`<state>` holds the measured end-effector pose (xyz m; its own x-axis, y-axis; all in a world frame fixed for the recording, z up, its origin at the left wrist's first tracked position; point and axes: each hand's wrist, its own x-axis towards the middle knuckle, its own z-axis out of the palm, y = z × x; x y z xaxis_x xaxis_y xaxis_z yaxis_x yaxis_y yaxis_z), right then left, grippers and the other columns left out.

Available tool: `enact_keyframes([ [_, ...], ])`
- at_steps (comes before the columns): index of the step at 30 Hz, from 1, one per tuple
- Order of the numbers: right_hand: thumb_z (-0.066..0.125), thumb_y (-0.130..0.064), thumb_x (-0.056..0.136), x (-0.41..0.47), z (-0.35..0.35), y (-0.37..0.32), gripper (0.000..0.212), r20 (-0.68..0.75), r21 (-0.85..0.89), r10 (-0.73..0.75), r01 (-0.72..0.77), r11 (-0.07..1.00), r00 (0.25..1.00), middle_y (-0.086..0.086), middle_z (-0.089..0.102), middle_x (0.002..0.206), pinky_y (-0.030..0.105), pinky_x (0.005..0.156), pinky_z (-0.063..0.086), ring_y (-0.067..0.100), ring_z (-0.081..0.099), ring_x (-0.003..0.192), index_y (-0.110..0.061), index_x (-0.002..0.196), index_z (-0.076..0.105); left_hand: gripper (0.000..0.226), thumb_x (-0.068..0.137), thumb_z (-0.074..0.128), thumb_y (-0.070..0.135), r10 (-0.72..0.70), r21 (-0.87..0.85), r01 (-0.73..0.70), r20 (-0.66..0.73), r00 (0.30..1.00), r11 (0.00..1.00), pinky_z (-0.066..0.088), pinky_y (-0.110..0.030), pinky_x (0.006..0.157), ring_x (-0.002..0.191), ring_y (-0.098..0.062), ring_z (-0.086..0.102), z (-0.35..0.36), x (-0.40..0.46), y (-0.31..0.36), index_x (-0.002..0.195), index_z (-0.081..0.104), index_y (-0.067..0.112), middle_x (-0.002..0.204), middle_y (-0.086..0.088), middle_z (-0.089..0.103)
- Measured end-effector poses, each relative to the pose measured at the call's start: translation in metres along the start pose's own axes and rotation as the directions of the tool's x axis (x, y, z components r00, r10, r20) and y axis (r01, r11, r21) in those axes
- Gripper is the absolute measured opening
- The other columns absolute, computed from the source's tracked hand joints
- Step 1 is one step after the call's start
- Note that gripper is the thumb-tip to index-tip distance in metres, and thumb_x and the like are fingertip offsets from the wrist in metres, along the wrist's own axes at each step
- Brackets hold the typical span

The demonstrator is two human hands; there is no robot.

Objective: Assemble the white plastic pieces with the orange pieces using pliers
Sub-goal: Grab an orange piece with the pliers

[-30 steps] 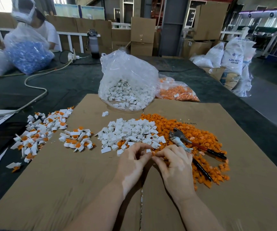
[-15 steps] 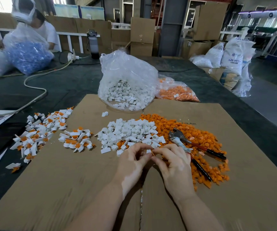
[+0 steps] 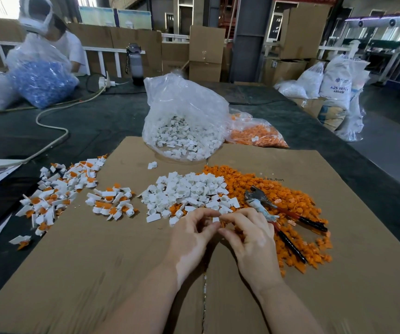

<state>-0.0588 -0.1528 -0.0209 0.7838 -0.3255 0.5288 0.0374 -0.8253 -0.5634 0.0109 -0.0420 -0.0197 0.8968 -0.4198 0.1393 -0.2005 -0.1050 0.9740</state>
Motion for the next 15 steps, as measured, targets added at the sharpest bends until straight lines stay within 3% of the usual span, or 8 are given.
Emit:
enact_keyframes([
  [5, 0.075, -0.014, 0.076, 0.0, 0.001, 0.001, 0.018, -0.005, -0.026, -0.009, 0.009, 1.0, 1.0, -0.004, 0.058, 0.087, 0.025, 0.078, 0.031, 0.019, 0.055, 0.087, -0.019, 0.092, 0.071, 0.014, 0.085, 0.064, 0.008, 0.004, 0.014, -0.004, -0.012, 1.0, 1.0, 0.036, -0.007, 0.057, 0.058, 0.004, 0.048, 0.001, 0.0, 0.0, 0.096, 0.068, 0.017, 0.065, 0.008, 0.053],
  [9, 0.072, -0.026, 0.079, 0.001, 0.0, 0.002, 0.02, -0.04, -0.084, -0.008, 0.004, 0.996, 0.999, -0.005, 0.06, 0.093, 0.032, 0.08, 0.028, 0.017, 0.056, 0.093, -0.02, 0.098, 0.071, 0.014, 0.085, 0.064, 0.008, -0.003, 0.002, 0.003, -0.018, 1.0, 1.0, 0.036, -0.006, 0.055, 0.056, 0.003, 0.047, 0.0, 0.001, 0.0, 0.093, 0.068, 0.018, 0.064, 0.006, 0.051],
  [13, 0.062, -0.032, 0.087, 0.009, -0.012, 0.011, 0.031, -0.154, -0.269, 0.155, -0.192, 0.944, 0.976, 0.003, 0.063, 0.111, 0.034, 0.09, 0.022, 0.022, 0.053, 0.109, -0.015, 0.114, 0.065, 0.012, 0.085, 0.065, 0.01, -0.028, 0.005, 0.028, -0.032, 0.999, 1.0, 0.034, -0.006, 0.053, 0.053, 0.003, 0.044, -0.001, 0.003, 0.0, 0.093, 0.068, 0.017, 0.061, 0.006, 0.048],
  [15, 0.053, -0.039, 0.091, 0.02, -0.023, 0.02, 0.041, -0.139, -0.417, 0.32, -0.348, 0.839, 0.937, 0.004, 0.055, 0.125, 0.039, 0.098, 0.022, 0.022, 0.045, 0.117, -0.017, 0.126, 0.056, 0.011, 0.086, 0.064, 0.011, -0.034, 0.014, 0.035, -0.031, 0.999, 0.999, 0.034, -0.005, 0.052, 0.052, 0.004, 0.045, -0.001, 0.004, 0.0, 0.094, 0.068, 0.017, 0.061, 0.006, 0.048],
])
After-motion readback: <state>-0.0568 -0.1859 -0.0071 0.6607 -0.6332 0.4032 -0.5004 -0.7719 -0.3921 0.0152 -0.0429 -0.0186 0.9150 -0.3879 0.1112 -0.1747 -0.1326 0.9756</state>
